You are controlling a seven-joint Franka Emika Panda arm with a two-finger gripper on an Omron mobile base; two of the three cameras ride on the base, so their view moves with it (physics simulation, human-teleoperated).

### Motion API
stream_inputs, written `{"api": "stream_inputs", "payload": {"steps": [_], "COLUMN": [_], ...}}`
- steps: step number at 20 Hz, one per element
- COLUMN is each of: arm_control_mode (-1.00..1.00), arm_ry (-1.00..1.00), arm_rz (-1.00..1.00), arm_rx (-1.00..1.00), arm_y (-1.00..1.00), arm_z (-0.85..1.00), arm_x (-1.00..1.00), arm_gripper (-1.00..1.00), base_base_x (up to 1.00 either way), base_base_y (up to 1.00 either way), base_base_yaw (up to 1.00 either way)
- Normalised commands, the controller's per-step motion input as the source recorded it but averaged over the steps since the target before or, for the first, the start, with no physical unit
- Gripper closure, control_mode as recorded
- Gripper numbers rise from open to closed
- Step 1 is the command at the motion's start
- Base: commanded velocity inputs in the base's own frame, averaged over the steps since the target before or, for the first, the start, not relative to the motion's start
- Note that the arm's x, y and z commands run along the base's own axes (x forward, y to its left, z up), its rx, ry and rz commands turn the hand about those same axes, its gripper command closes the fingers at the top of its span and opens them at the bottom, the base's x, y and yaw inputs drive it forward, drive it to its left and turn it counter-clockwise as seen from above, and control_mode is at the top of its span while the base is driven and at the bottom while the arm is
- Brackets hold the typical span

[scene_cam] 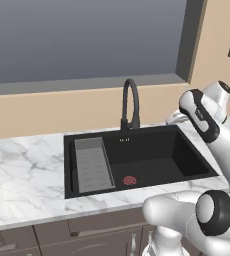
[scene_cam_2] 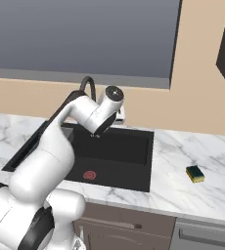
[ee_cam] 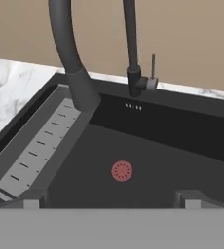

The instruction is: Soak the sponge with water for a few seconds and then drop it inside the sink.

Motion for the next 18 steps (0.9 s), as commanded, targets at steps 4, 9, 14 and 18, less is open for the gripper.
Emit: {"api": "stream_inputs", "payload": {"steps": [4,9,14,18], "arm_control_mode": [-1.0,-1.0,-1.0,-1.0], "arm_ry": [-0.07,-0.08,-0.09,-0.13], "arm_rz": [0.0,0.0,0.0,0.0], "arm_rx": [0.02,0.03,0.04,0.05], "arm_y": [-0.03,-0.06,-0.09,-0.11], "arm_z": [-0.14,-0.18,-0.13,-0.04], "arm_x": [0.23,0.25,0.23,0.06], "arm_gripper": [-1.0,-1.0,-1.0,-1.0], "base_base_x": [0.0,0.0,0.0,0.0], "base_base_y": [0.0,0.0,0.0,0.0], "base_base_yaw": [0.0,0.0,0.0,0.0]}}
